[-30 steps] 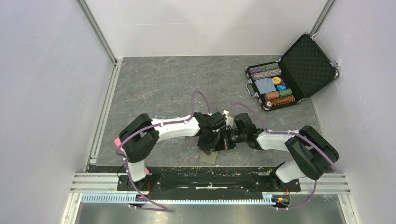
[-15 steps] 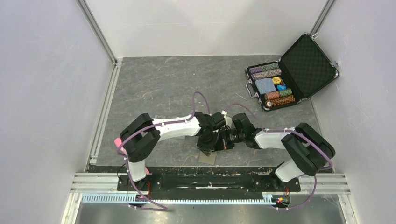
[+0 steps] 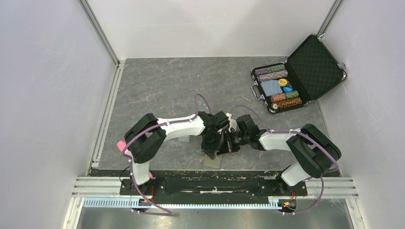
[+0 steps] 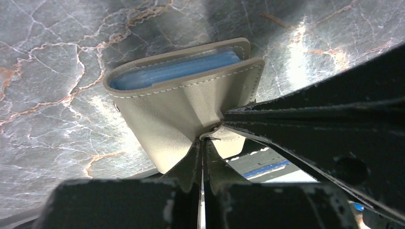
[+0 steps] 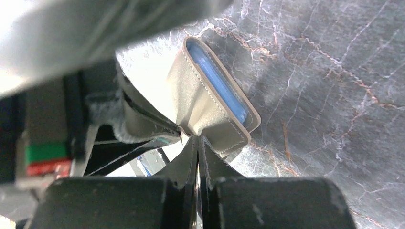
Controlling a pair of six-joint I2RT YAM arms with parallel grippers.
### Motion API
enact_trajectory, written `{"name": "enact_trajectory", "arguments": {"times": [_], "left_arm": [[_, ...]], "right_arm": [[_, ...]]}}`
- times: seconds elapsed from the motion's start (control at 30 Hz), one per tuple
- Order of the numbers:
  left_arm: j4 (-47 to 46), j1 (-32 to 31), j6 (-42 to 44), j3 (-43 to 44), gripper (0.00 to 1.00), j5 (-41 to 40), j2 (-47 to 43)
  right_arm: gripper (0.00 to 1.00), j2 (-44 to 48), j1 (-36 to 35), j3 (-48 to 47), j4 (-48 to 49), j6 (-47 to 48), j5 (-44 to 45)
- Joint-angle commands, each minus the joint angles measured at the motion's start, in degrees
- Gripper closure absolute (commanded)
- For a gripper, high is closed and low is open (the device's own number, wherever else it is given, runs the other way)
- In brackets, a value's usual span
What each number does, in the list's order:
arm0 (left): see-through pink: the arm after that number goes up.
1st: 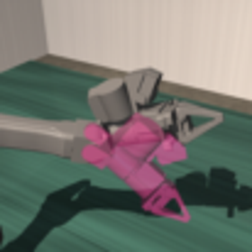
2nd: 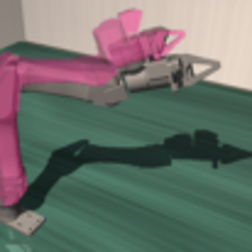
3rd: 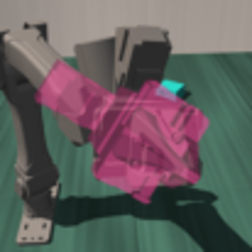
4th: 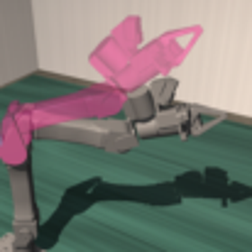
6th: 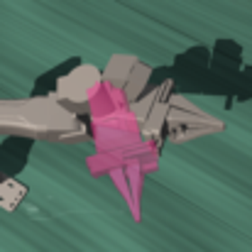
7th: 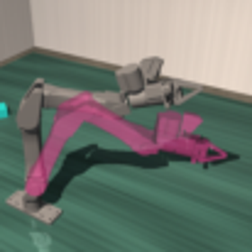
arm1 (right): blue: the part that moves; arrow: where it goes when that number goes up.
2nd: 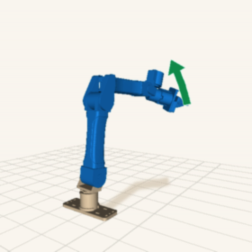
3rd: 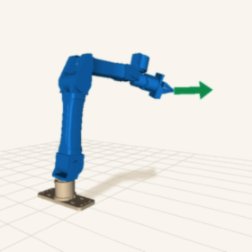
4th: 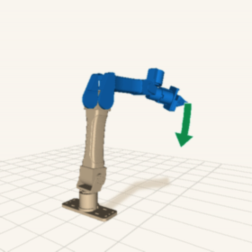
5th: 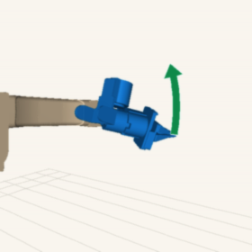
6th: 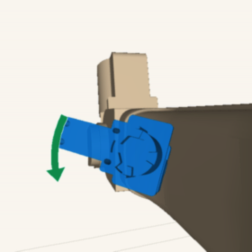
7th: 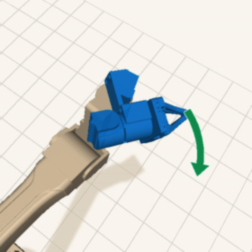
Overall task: Put the credit cards into the card holder
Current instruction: Close the card holder at the center of the board.
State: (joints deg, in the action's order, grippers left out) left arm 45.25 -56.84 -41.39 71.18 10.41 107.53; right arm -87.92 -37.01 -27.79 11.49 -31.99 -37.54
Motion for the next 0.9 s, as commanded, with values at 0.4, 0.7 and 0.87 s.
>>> {"name": "enact_trajectory", "arguments": {"times": [0.4,0.7,0.87], "left_arm": [[-13.7,3.2,-4.1,-3.1,0.98,4.7,8.8],[-16.3,3.1,-4.9,-7.4,0.98,6.1,5.5],[-16.4,3.1,-4.9,-7.6,0.98,5.8,5.5]], "right_arm": [[1.0,1.6,-2.8,0.7,-9.4,9.1,6.1],[1.0,9.6,-2.8,-0.9,-9.2,8.8,1.7],[1.0,10.5,-2.8,0.5,-8.6,8.7,1.1]]}}
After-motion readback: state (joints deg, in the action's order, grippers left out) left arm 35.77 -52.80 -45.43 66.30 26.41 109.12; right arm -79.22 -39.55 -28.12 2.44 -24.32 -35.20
